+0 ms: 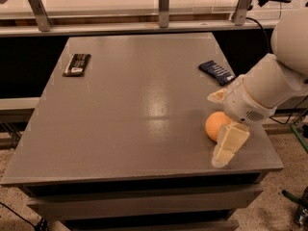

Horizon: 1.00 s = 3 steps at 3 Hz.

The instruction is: Move orange near rxbar chocolate

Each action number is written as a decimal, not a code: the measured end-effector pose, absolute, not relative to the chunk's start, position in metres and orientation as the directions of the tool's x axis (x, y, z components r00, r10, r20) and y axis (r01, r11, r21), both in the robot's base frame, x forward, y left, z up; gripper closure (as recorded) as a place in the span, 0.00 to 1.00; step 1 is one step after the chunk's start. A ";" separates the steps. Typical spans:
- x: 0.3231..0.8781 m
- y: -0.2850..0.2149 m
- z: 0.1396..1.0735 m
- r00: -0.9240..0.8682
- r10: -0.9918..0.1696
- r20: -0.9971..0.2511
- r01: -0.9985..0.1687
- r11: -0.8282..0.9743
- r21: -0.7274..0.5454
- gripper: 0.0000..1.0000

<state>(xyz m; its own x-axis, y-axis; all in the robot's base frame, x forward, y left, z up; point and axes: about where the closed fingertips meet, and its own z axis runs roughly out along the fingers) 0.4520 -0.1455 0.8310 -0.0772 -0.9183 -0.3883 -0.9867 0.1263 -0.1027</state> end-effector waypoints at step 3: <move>0.449 -0.160 0.832 -0.092 -0.918 -0.386 -0.985 0.141 -0.100 0.64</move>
Offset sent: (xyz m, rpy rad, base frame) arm -0.0040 -0.0211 0.0019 0.0025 0.0098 -0.0204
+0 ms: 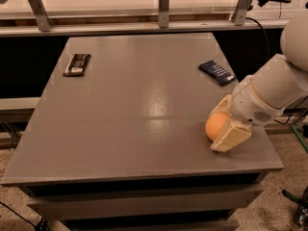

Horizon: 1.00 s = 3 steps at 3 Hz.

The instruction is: Move orange near rxbar chocolate

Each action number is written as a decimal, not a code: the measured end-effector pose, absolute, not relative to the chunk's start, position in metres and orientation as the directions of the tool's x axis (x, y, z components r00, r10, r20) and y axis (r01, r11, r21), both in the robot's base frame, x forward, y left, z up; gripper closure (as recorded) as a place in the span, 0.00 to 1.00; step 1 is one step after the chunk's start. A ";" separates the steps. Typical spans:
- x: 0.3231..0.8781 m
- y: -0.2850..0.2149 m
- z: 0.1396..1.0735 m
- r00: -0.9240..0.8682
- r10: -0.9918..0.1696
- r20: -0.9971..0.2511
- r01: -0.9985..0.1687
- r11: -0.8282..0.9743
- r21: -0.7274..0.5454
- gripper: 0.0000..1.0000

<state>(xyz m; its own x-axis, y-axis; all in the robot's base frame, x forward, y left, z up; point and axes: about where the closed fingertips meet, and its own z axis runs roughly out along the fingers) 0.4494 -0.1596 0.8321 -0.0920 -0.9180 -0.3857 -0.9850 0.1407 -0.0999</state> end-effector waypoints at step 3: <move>0.479 -0.139 0.855 -0.025 -0.921 -0.389 -0.987 0.085 -0.138 1.00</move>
Offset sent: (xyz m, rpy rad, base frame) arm 0.0162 0.0099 0.0072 -0.0137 -0.0168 0.0495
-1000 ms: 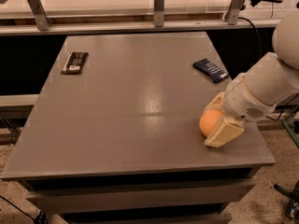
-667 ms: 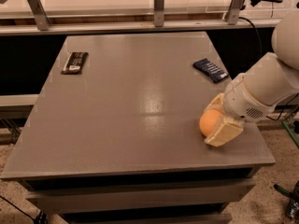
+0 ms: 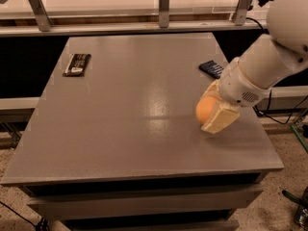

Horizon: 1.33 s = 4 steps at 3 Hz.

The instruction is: Move orange near rxbar chocolate

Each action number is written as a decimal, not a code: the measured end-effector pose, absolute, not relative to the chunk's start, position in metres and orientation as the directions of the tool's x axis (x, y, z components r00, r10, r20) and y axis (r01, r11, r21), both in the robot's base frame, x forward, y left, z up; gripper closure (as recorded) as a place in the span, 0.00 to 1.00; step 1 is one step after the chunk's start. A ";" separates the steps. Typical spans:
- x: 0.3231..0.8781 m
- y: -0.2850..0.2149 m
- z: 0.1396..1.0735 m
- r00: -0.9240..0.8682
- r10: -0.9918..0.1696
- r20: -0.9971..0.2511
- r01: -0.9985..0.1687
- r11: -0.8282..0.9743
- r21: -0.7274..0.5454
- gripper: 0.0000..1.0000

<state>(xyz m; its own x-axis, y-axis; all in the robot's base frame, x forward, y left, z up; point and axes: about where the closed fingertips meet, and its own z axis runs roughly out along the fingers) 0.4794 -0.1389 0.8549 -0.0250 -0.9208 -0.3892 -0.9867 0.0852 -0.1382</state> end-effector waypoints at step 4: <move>0.640 -0.002 0.885 0.203 -0.865 -0.459 -0.970 -0.113 -0.215 1.00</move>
Offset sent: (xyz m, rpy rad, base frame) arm 0.1442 0.1050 0.0531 0.0521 -0.0930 0.1864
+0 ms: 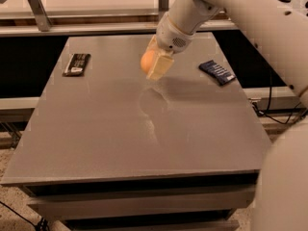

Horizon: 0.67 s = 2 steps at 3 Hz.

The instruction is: Move orange near rxbar chocolate

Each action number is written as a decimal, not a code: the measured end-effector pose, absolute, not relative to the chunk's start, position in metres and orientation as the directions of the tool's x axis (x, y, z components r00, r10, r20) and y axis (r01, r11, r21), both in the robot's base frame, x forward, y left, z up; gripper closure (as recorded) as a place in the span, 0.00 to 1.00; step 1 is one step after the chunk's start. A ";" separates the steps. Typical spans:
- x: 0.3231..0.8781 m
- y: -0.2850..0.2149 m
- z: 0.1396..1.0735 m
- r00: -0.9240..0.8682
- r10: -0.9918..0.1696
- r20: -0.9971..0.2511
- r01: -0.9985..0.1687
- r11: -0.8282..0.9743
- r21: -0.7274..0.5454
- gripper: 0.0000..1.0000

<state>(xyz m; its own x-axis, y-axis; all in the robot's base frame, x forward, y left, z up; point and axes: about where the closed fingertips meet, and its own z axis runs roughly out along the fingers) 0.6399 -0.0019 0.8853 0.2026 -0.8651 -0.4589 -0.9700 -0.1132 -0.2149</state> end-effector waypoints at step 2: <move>0.693 0.095 0.874 0.296 -0.769 -0.566 -0.953 -0.201 -0.225 1.00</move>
Offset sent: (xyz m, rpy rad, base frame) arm 0.0810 0.1488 -0.0071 0.2175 0.0085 0.1885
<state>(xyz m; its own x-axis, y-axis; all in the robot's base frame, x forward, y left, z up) 0.6930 0.0946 0.8737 0.2956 -0.7692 -0.5665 -0.9534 -0.2007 -0.2251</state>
